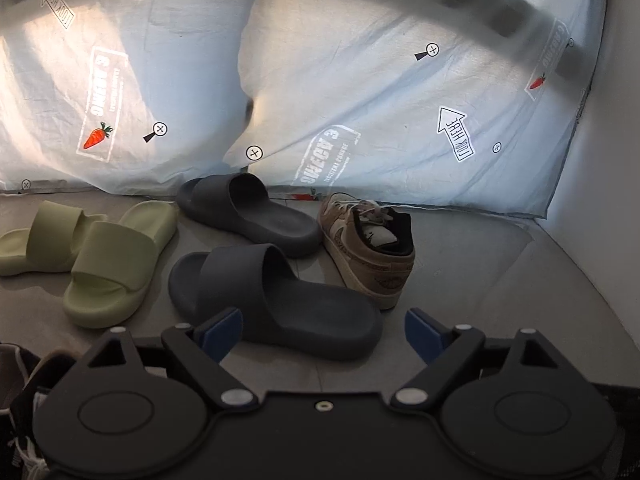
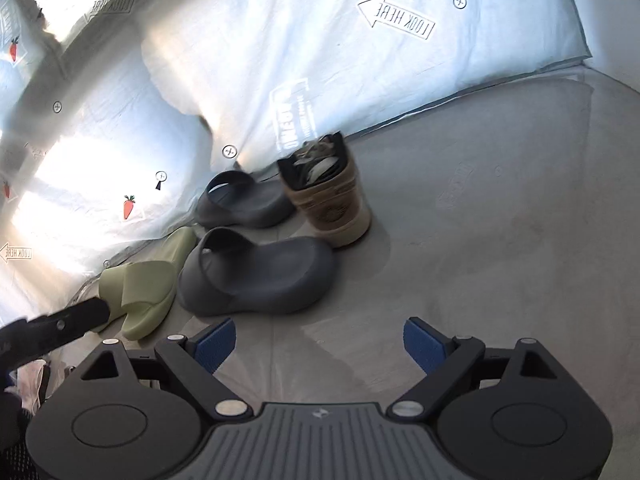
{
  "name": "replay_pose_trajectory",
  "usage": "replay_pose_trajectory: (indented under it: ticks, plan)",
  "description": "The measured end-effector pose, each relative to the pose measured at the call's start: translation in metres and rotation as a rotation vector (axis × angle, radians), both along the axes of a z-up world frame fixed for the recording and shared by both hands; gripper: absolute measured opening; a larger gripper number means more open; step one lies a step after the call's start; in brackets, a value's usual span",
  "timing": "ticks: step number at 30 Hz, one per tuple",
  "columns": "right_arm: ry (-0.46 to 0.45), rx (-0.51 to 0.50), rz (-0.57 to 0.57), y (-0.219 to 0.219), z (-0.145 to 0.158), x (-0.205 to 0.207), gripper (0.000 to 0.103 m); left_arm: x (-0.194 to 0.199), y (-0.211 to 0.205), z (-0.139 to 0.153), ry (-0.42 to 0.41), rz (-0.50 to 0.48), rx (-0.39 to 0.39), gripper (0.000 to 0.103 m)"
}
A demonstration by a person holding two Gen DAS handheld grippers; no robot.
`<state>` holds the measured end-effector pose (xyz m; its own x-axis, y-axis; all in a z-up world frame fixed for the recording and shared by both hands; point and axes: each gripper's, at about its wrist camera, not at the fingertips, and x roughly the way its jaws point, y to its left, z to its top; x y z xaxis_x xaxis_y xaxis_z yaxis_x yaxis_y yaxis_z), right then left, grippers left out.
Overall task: Organize scattered shoes
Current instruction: 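Reach the left gripper to the second tan sneaker and grasp it, then carry the second tan sneaker beside the first and release it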
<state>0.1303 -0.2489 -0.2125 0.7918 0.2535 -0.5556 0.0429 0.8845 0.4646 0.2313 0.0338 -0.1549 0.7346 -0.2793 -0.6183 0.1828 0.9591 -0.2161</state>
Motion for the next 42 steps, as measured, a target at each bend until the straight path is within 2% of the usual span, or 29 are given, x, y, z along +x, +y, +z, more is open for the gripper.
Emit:
replay_pose_trajectory:
  ticks: [2, 4, 8, 13, 17, 22, 24, 26, 30, 33, 38, 42]
  plan:
    - [-0.001, 0.008, -0.013, -0.016, -0.003, 0.006, 0.092, 0.025, -0.028, -0.001, 0.019, -0.021, -0.004, 0.056]
    - [0.004, 0.016, -0.02, -0.026, -0.006, 0.016, 0.092, 0.059, -0.054, -0.008, 0.065, -0.002, 0.004, 0.05]
    - [0.015, 0.031, -0.034, -0.046, -0.013, 0.034, 0.092, 0.113, -0.093, -0.02, 0.094, 0.019, 0.03, 0.048]
    - [0.035, 0.018, -0.029, -0.061, -0.023, 0.061, 0.092, 0.165, -0.133, -0.033, 0.106, 0.055, 0.159, 0.048]
    - [0.056, 0.02, -0.003, -0.061, -0.028, 0.085, 0.092, 0.194, -0.143, -0.054, 0.166, 0.097, 0.224, 0.047]
    - [0.061, 0.027, 0.044, -0.053, -0.032, 0.104, 0.092, 0.222, -0.142, -0.074, 0.198, 0.17, 0.274, 0.059]
    - [0.064, 0.033, 0.052, -0.051, -0.033, 0.106, 0.092, 0.228, -0.145, -0.078, 0.19, 0.173, 0.288, 0.055]
    - [0.07, 0.038, 0.04, -0.053, -0.035, 0.105, 0.092, 0.229, -0.152, -0.078, 0.175, 0.132, 0.281, 0.015]
    - [0.086, 0.048, 0.007, -0.059, -0.039, 0.101, 0.091, 0.225, -0.172, -0.075, 0.155, 0.071, 0.317, 0.012]
    - [0.089, 0.05, -0.023, -0.065, -0.04, 0.097, 0.091, 0.208, -0.177, -0.071, 0.168, 0.006, 0.259, 0.012]
    - [0.055, 0.033, -0.107, -0.088, -0.028, 0.079, 0.091, 0.145, -0.194, -0.042, 0.098, -0.16, 0.251, 0.013]
    - [0.019, 0.044, -0.204, -0.117, -0.014, 0.049, 0.091, 0.096, -0.169, -0.031, 0.13, -0.221, 0.21, 0.013]
